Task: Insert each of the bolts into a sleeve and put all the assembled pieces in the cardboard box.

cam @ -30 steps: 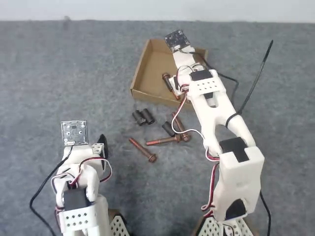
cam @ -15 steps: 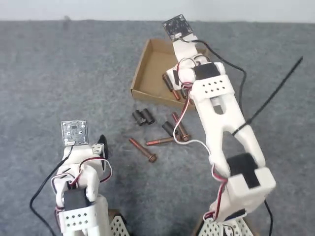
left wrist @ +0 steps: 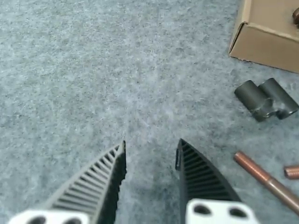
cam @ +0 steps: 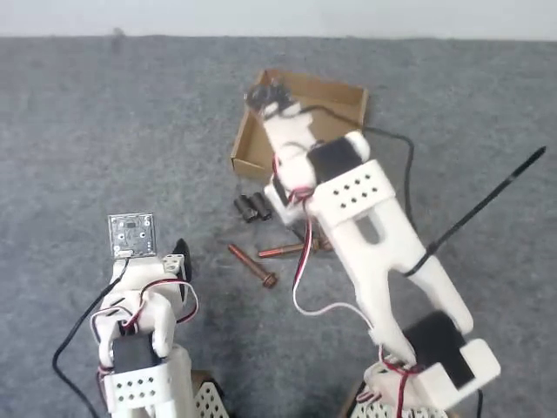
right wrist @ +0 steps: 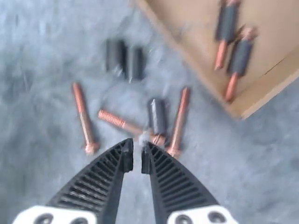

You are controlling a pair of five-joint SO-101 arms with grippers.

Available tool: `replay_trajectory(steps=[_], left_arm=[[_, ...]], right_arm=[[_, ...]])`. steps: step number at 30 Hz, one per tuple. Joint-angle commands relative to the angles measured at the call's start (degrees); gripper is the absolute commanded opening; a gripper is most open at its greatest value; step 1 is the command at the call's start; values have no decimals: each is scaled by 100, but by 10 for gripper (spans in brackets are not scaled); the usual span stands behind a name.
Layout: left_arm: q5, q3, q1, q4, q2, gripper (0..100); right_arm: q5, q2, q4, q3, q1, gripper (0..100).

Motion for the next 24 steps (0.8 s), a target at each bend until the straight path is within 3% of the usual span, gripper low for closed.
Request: replay_trajectory(steps=[1, 4, 7, 10, 14, 18, 24], left_arm=[[-44, -101, -35, 18, -62, 167], [-44, -101, -35, 18, -62, 167], [-44, -101, -35, 18, -62, 167], [-44, -101, -35, 18, -53, 167], [-44, -101, -35, 26, -53, 167], [-53, -101, -35, 123, -53, 167], [-53, -101, -26, 123, -53, 167]], right_arm=[[-26, -541, 40, 519, -242, 7], [0, -734, 40, 993, -321, 7], [563, -866, 31, 1257, -365, 9], [1275, -875, -391, 1591, -356, 9], [1310, -936, -1455, 2338, -382, 9], [2004, -884, -1666, 2426, -391, 30], [1591, -840, -2492, 2804, -356, 34]])
